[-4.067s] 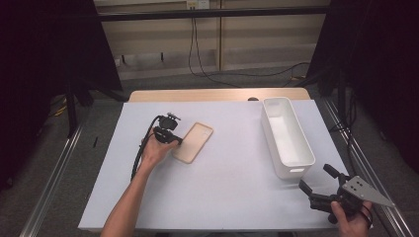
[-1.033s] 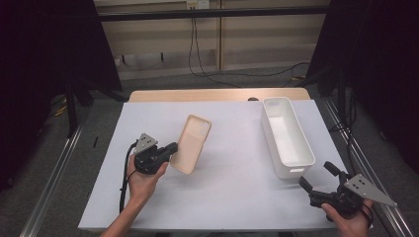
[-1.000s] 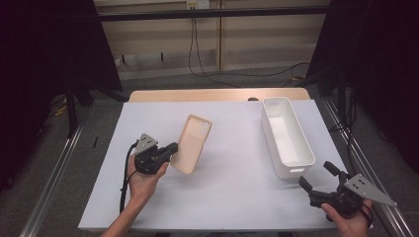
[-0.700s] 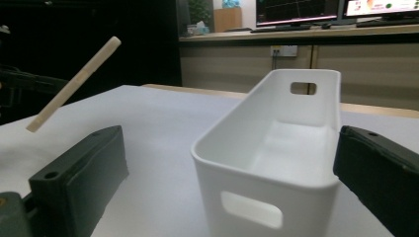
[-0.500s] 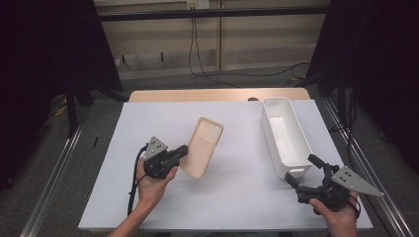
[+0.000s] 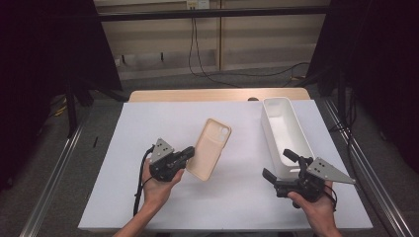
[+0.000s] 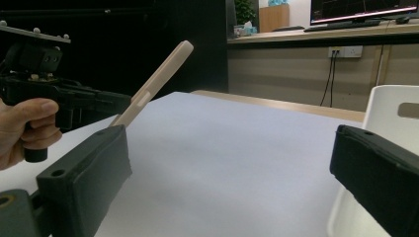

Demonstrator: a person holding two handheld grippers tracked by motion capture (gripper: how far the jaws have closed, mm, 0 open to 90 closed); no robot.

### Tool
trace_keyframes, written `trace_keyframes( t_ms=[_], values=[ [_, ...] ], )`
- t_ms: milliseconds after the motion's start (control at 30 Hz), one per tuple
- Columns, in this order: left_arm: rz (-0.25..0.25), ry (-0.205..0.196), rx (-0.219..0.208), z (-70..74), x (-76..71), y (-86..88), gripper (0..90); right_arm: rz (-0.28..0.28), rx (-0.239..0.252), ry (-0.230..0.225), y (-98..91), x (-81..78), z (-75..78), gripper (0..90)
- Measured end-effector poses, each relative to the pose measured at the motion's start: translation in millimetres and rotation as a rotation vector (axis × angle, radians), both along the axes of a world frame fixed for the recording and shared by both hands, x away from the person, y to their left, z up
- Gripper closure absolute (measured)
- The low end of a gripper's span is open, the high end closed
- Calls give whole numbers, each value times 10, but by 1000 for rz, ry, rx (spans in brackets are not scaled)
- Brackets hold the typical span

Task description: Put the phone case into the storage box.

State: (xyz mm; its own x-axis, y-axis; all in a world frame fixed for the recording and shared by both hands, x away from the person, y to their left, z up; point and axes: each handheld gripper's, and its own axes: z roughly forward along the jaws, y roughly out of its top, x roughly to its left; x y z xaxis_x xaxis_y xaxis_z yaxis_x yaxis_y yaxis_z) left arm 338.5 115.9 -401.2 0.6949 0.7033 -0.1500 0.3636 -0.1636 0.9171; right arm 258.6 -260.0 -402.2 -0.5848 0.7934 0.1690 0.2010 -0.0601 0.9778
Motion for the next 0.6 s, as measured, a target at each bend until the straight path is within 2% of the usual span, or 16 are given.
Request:
trace_keyframes(
  t_ms=[133, 600],
  values=[
    [-5, -4, 2, 5, -24, -58, 876, 1, 19, 3, 30, 42, 11, 23],
    [-51, -15, 6, 18, -31, -345, 876, 3, 35, 3, 115, 242, 82, 46]
  ],
)
